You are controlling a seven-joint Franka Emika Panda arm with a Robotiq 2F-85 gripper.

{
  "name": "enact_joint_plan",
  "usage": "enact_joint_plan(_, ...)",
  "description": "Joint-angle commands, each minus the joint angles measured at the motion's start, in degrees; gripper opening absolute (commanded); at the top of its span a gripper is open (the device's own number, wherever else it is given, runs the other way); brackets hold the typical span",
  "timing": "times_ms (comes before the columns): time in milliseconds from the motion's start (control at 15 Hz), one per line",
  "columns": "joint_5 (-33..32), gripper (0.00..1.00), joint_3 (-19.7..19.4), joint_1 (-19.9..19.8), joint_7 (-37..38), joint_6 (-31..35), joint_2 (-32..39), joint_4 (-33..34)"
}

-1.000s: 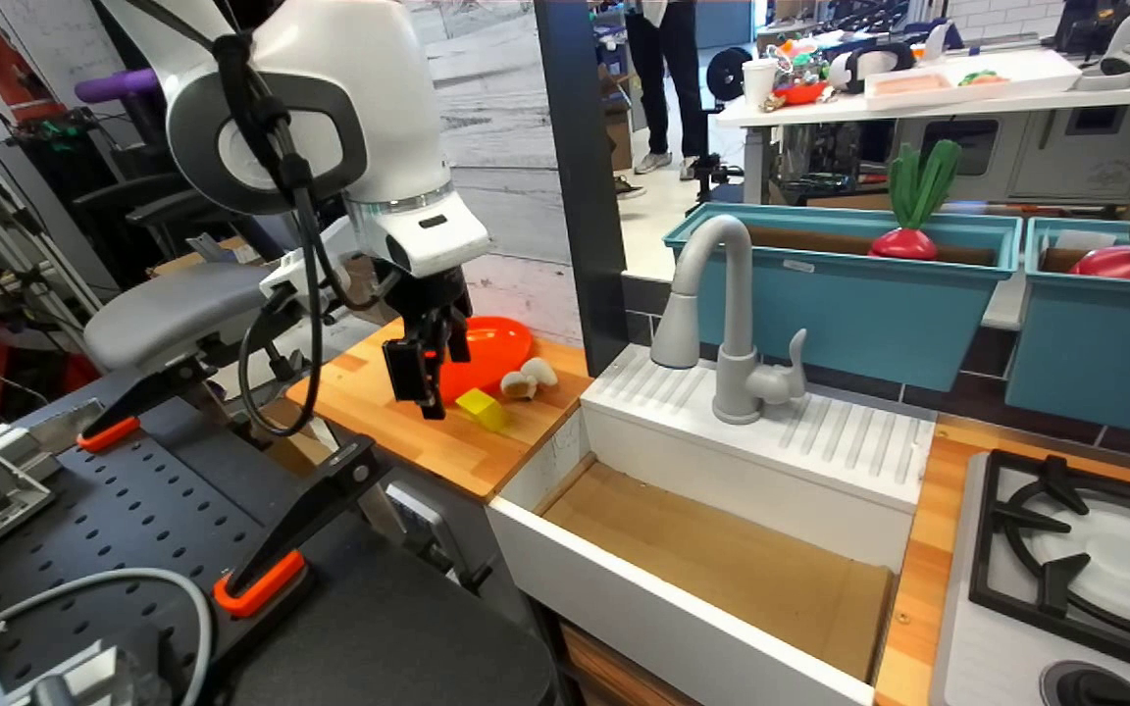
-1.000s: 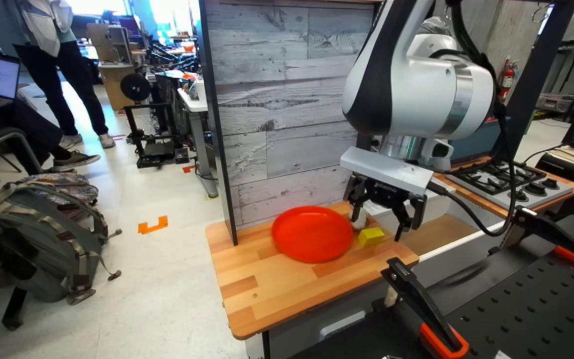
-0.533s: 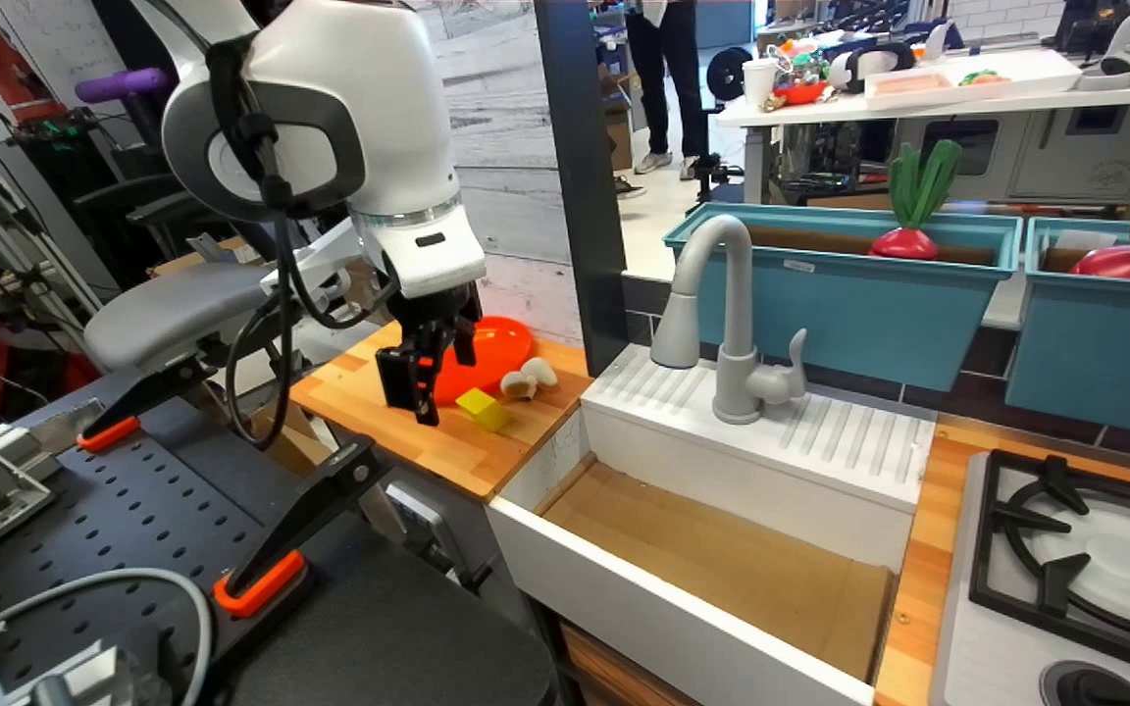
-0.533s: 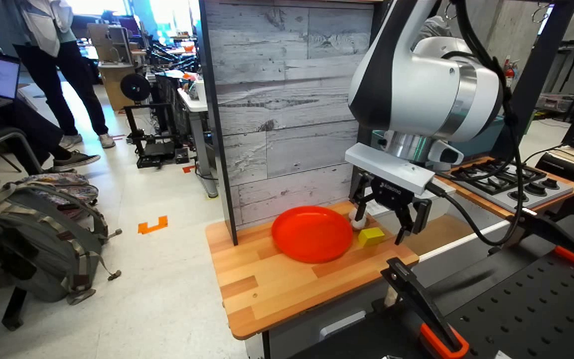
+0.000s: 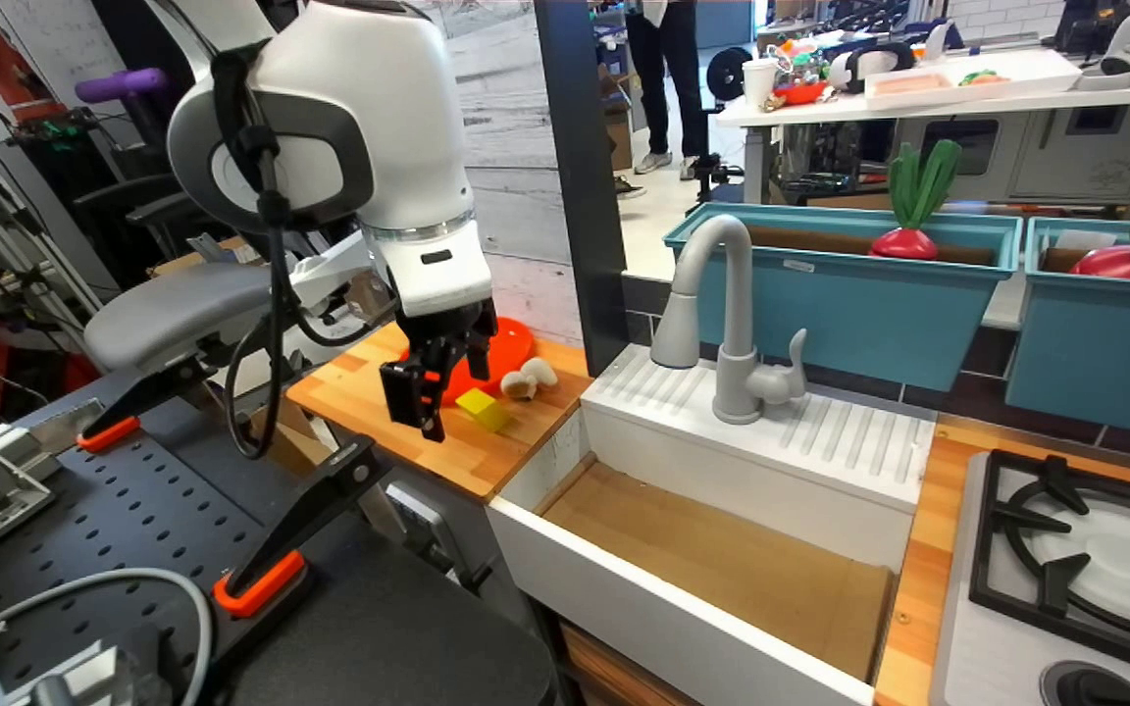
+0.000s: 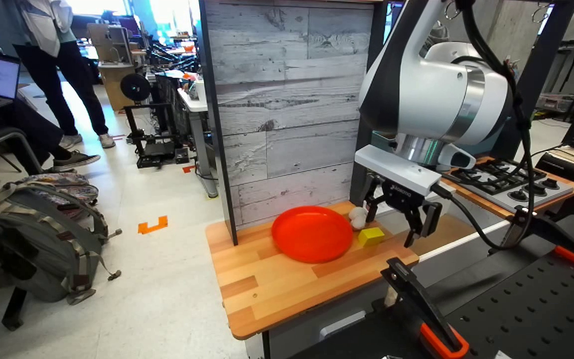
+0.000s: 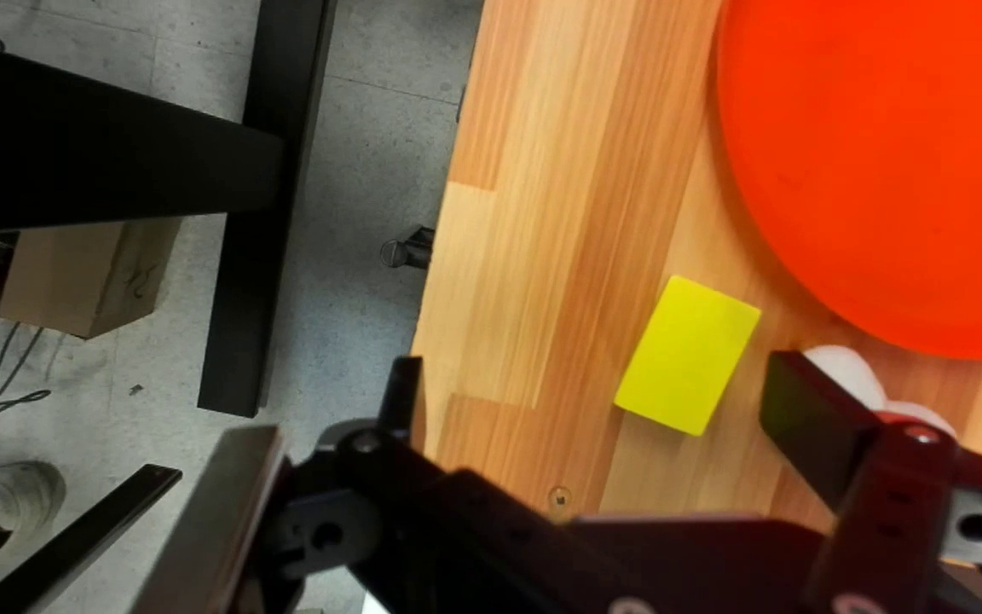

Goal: Move the teddy bear to the right

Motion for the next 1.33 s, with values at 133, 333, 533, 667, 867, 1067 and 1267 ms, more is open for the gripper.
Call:
enact_joint_plan(133,-1.3,1.0,-3.7,3.5,4.5,-2.4,1.6,2.4)
enact_joint_plan(333,-2.0,1.0,-4.4,4.2,5.2,-3.5,2.2,3.6)
enact_joint_plan(533,-2.5,1.0,-4.9,4.6,5.6,-4.4,2.8,5.2)
enact_joint_plan(667,-3.0,1.0,-5.2,4.8,5.9,-5.7,3.2,6.4)
enact_joint_plan(867,-4.7,1.0,-5.4,5.0,6.7,-7.8,4.2,8.5)
enact_joint_plan(1067,-6.2,1.0,-5.1,4.8,7.5,-9.4,5.6,10.3)
enact_joint_plan(1267,-7.0,1.0,-4.9,4.6,8.0,-10.3,6.8,11.6)
